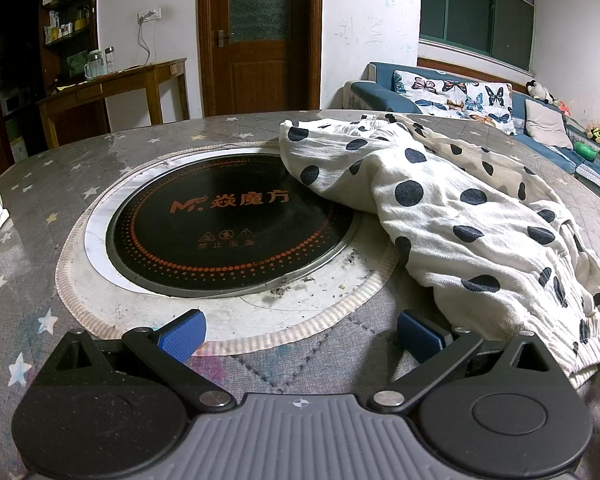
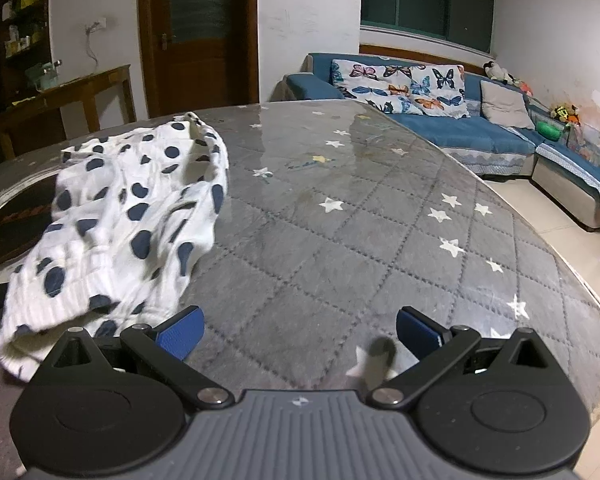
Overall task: Fold clothes
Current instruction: 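Move both grippers toward the crumpled polka-dot trousers on the table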
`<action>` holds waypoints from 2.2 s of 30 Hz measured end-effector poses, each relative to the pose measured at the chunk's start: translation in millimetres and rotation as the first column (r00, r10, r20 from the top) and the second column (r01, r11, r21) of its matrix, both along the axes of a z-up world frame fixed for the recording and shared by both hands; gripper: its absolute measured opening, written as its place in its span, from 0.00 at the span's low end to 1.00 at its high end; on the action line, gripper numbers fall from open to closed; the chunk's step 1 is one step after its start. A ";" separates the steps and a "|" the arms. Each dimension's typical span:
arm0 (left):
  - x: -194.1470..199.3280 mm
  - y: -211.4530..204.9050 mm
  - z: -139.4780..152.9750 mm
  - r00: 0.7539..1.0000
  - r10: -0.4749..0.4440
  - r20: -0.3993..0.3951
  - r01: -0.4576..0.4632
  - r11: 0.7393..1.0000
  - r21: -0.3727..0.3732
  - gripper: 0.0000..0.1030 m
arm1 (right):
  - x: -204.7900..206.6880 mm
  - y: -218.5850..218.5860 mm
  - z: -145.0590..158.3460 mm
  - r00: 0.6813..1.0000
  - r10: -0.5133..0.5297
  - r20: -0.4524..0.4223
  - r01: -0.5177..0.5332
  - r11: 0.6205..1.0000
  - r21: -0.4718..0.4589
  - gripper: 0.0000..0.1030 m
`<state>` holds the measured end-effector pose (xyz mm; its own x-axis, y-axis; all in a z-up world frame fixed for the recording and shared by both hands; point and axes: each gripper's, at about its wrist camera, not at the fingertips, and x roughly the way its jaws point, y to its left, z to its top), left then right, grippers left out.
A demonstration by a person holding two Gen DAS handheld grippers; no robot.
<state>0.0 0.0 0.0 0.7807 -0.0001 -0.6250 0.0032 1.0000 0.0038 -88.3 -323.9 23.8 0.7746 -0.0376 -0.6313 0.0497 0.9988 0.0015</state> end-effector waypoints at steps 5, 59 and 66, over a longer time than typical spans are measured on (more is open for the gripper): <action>-0.5 0.0 0.2 1.000 0.003 -0.005 -0.003 1.000 -0.001 1.00 | -7.5 8.9 -0.3 1.000 0.015 0.002 -0.015 1.000 0.005 1.00; -50.6 -25.7 21.4 0.999 -0.050 -0.009 0.050 0.999 0.011 1.00 | -50.8 36.8 20.4 0.993 0.109 0.046 -0.111 0.992 0.054 1.00; -50.2 -28.5 21.5 0.998 -0.056 -0.013 0.057 0.998 0.014 1.00 | -48.9 37.8 17.6 0.993 0.114 0.036 -0.116 0.991 0.061 1.00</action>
